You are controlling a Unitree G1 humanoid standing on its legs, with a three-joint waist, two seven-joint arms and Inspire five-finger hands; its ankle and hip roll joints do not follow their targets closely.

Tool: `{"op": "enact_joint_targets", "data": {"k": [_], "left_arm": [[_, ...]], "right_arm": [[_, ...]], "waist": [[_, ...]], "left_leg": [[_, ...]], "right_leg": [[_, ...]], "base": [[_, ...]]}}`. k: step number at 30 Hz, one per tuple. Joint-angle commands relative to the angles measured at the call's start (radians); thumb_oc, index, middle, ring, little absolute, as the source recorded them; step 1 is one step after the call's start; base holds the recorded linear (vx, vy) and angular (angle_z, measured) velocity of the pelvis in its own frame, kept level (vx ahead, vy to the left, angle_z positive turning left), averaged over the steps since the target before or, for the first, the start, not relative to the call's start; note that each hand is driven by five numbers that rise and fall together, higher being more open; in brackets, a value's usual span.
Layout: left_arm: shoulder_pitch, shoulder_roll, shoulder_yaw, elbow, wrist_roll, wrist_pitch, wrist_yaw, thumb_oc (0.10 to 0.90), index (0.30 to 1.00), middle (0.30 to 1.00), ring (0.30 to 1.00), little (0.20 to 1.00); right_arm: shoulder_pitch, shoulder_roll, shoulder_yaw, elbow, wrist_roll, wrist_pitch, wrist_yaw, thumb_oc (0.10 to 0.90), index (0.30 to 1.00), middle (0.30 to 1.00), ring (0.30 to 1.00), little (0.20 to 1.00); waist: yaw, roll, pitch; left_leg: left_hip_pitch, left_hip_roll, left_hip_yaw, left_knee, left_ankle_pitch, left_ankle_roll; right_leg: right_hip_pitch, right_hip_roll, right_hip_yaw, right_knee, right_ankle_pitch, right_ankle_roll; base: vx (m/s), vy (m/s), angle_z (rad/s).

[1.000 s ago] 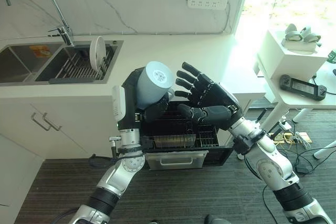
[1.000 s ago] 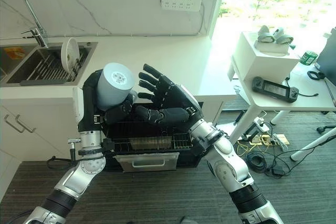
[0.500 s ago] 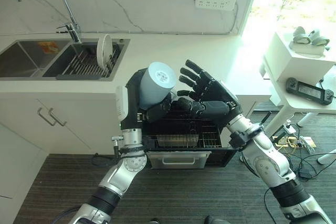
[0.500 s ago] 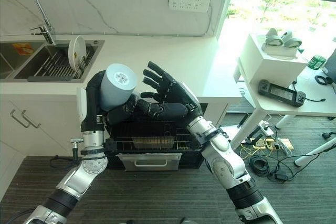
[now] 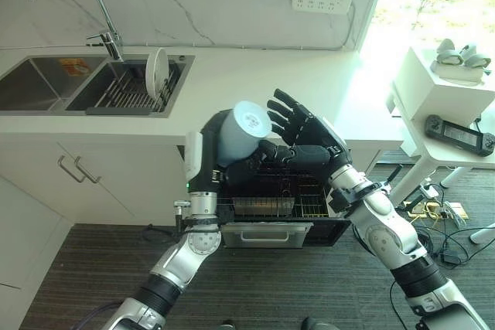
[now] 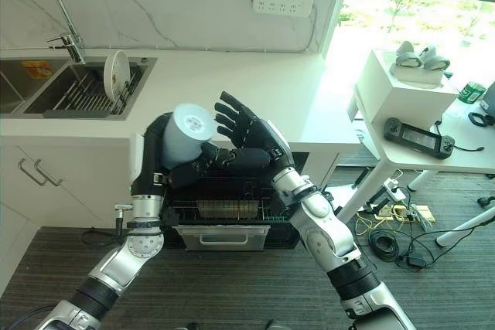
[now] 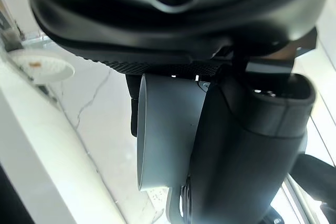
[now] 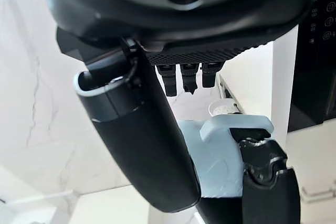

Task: Place the dishes in the dishwasher.

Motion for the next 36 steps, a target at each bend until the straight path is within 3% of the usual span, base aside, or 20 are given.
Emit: {"op": "enact_joint_targets", "data": {"k": [1, 8, 17, 22, 36], "left_arm": [[-0.159, -0.005, -0.014, -0.078, 0.034, -0.084, 0.010, 0.400, 0.300, 0.300, 0.300, 0.300], [-0.162, -0.007, -0.017, -0.067, 0.032, -0.087, 0.007, 0.400, 0.300, 0.300, 0.300, 0.300], [-0.150, -0.005, -0.015, -0.075, 0.026, -0.095, -0.007, 0.400, 0.300, 0.300, 0.300, 0.300], [-0.151, -0.004, -0.018, -0.096, 0.009, -0.089, -0.027, 0.400, 0.300, 0.300, 0.300, 0.300], [-0.162, -0.019, -0.038, -0.089, 0.017, -0.087, 0.000, 0.400, 0.300, 0.300, 0.300, 0.300]], "right_arm": [[-0.185, 0.053, -0.046, -0.071, 0.005, -0.117, 0.035, 0.800, 0.900, 0.900, 0.900, 0.900], [-0.197, 0.056, -0.026, -0.068, -0.012, -0.140, 0.041, 0.800, 0.900, 0.900, 0.900, 0.900], [-0.194, 0.075, 0.018, -0.102, 0.075, -0.049, 0.150, 0.800, 0.900, 0.900, 0.900, 0.900], [-0.204, 0.101, 0.060, -0.102, 0.109, 0.003, 0.147, 0.800, 0.900, 0.900, 0.900, 0.900], [-0.187, 0.142, 0.109, -0.040, 0.091, 0.028, 0.109, 0.800, 0.900, 0.900, 0.900, 0.900]], "waist": [[0.007, -0.020, -0.036], [0.011, -0.019, -0.035], [0.024, -0.021, -0.035], [0.034, -0.022, -0.036], [0.038, -0.024, -0.034]], "left_leg": [[-0.034, 0.001, -0.119, 0.122, -0.205, 0.022], [-0.031, 0.000, -0.122, 0.122, -0.204, 0.023], [-0.032, -0.002, -0.127, 0.122, -0.201, 0.024], [-0.034, -0.009, -0.134, 0.122, -0.199, 0.026], [-0.036, -0.012, -0.136, 0.122, -0.195, 0.028]], "right_leg": [[0.064, -0.018, 0.022, -0.001, -0.092, 0.076], [0.070, -0.016, 0.021, -0.001, -0.094, 0.074], [0.076, -0.020, 0.008, -0.001, -0.097, 0.072], [0.077, -0.023, 0.003, -0.001, -0.096, 0.071], [0.075, -0.024, 0.001, -0.001, -0.092, 0.071]], "base": [[0.00, 0.000, 0.00], [0.00, 0.000, 0.00], [0.00, 0.000, 0.00], [0.01, 0.003, 0.05], [0.00, 0.001, 0.01]]}}
